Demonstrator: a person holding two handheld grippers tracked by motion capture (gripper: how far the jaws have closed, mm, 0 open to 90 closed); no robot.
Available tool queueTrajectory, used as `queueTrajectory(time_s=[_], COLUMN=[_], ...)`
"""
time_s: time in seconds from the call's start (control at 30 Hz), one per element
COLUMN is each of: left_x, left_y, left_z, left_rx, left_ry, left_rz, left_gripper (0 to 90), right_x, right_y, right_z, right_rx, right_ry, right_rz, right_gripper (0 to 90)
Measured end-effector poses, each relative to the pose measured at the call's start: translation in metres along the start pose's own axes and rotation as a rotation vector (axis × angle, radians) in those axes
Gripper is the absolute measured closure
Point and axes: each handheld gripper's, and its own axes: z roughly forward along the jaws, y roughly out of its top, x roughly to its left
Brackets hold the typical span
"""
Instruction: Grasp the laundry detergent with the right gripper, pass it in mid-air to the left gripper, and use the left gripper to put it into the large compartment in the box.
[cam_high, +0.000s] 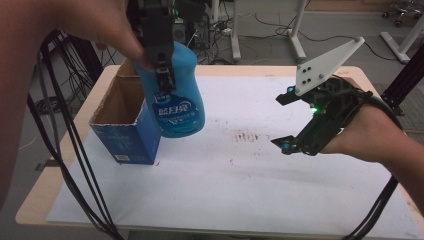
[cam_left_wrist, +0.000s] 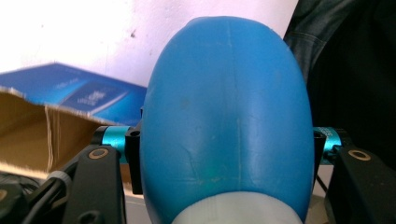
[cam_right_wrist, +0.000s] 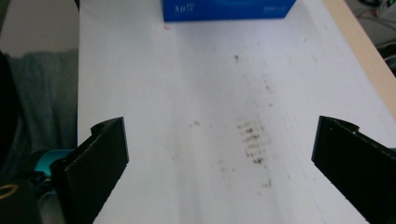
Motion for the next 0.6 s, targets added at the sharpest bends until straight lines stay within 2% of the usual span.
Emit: queueTrajectory(time_s=[0.07,0.1,0.13,0.17,0.2,0.3,0.33,0.37,0.4,0.5,0.53,0.57,0.6], left_x=[0.005,0.005,0.010,0.012,0.014,0.022,0.027,0.027,0.034,0.046,0.046,0.051,0.054], left_y=[-0.008,-0.008,-0.017,-0.020,-0.023,-0.036,-0.043,-0.043,-0.051,-0.061,-0.061,-0.065,-0.067], left_z=[-0.007,-0.007,-0.014,-0.016,-0.019,-0.026,-0.028,-0.028,-0.029,-0.027,-0.027,-0.026,-0.025], left_rx=[-0.006,-0.006,-0.013,-0.016,-0.018,-0.029,-0.037,-0.037,-0.031,-0.018,-0.018,-0.008,0.000], left_ry=[-0.006,-0.006,-0.008,-0.007,-0.007,-0.012,-0.018,-0.018,-0.026,-0.030,-0.030,-0.024,-0.020], left_rz=[-0.042,-0.042,-0.083,-0.095,-0.109,-0.161,-0.212,-0.212,-0.263,-0.343,-0.343,-0.383,-0.399], left_gripper=[39.6,39.6,39.6,39.6,39.6,39.6,39.5,39.5,39.5,39.5,39.5,39.5,39.5], right_x=[-0.006,-0.006,-0.009,-0.016,-0.018,-0.025,-0.026,-0.026,-0.027,-0.027,-0.027,-0.027,-0.026], right_y=[0.001,0.001,0.000,-0.001,-0.002,-0.003,-0.003,-0.003,-0.003,-0.002,-0.002,-0.003,-0.003], right_z=[-0.002,-0.002,-0.003,-0.006,-0.007,-0.013,-0.014,-0.015,-0.016,-0.018,-0.018,-0.018,-0.018], right_rx=[0.070,0.070,0.100,0.155,0.170,0.201,0.204,0.207,0.209,0.219,0.219,0.221,0.225], right_ry=[0.004,0.004,0.009,0.014,0.016,0.018,0.017,0.011,0.015,0.018,0.018,0.020,0.019], right_rz=[-0.005,-0.005,-0.008,-0.004,0.000,0.009,0.007,0.007,0.006,0.004,0.004,0.004,0.003], right_gripper=[0.6,0.6,0.6,0.6,0.6,0.6,0.7,0.7,0.7,0.7,0.7,0.7,0.7])
